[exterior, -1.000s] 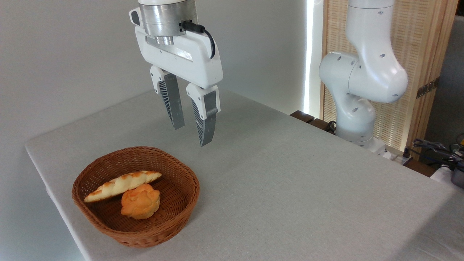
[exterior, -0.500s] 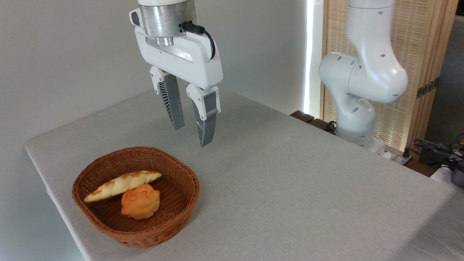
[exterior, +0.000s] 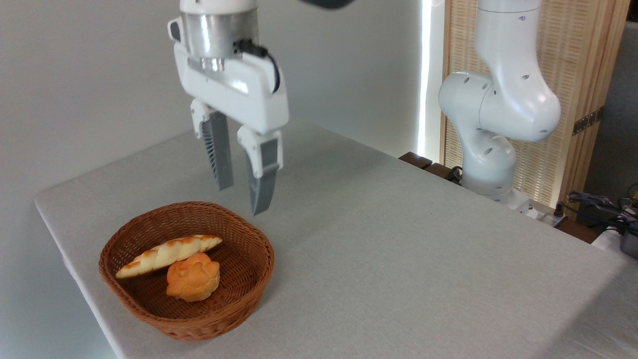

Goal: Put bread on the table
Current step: 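Lower the open gripper into the basket over the round orange bun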

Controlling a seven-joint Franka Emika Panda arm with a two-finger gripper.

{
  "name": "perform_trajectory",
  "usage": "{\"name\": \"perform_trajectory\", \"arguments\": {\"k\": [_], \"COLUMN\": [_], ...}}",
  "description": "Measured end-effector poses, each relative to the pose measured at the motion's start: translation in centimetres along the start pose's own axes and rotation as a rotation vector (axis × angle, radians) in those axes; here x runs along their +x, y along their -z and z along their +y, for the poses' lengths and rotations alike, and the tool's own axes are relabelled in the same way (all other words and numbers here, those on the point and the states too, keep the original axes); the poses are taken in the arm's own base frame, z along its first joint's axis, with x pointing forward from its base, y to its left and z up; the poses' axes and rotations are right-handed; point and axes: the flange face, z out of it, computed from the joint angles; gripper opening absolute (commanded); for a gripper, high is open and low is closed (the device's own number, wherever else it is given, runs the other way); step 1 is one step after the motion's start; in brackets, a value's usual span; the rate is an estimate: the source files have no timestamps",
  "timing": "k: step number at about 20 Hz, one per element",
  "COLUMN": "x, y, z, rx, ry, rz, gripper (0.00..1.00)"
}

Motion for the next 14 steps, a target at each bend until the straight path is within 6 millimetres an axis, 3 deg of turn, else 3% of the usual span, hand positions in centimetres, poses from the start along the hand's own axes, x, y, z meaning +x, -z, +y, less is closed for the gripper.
{"name": "perform_trajectory", "arguments": {"k": [4, 10, 14], "x": [1.3, 5.4, 5.9], "y": [-4.7, -10.5, -14.2], "z": [0.1, 3.1, 3.9], "rx": [0.025, 0.052, 0.113], "ry": [-0.016, -0.097, -0.187], "rz": [0.033, 0.091, 0.063], "gripper": [1.0, 1.0, 1.0]}}
